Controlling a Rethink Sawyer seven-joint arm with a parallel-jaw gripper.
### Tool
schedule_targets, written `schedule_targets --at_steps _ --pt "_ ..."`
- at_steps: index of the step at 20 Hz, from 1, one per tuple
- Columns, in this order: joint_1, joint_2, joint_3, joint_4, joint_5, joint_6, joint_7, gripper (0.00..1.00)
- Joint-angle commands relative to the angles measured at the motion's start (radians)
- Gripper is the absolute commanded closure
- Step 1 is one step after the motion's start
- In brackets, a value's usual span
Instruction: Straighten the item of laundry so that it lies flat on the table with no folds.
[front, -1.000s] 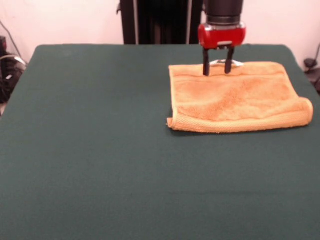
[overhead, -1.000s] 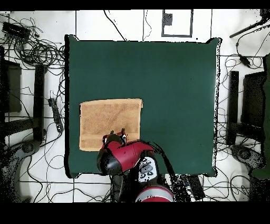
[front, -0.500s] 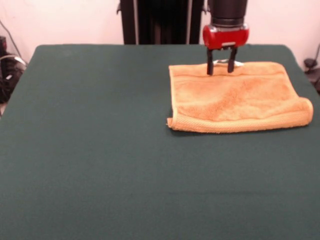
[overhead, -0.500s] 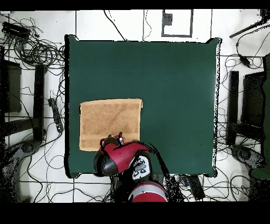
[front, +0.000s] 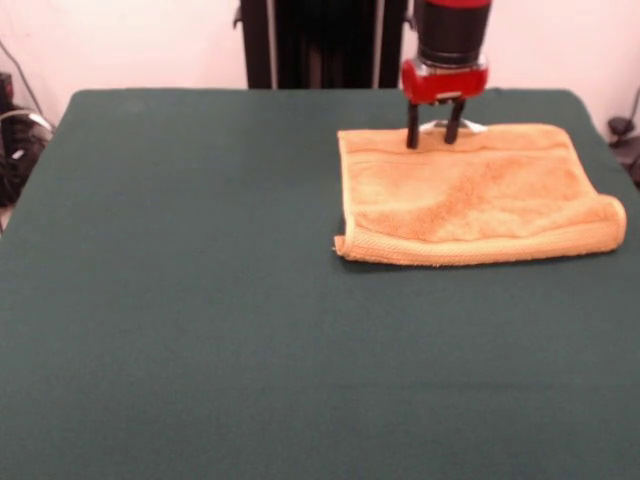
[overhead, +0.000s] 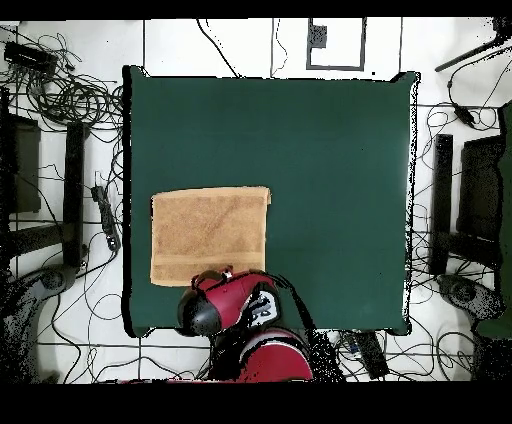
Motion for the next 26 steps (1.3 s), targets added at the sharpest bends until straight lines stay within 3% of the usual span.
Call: schedule_targets --at_steps 1,18,26 --pt "0.025 0.09 0.019 -0.063 0.067 0.076 0.134 0.0" --pt "0.012 0.303 0.004 -0.158 0.037 -0.201 0.14 0.0" --pt "0.017 0.361 -0.018 -0.189 0.072 -0.234 0.143 0.0"
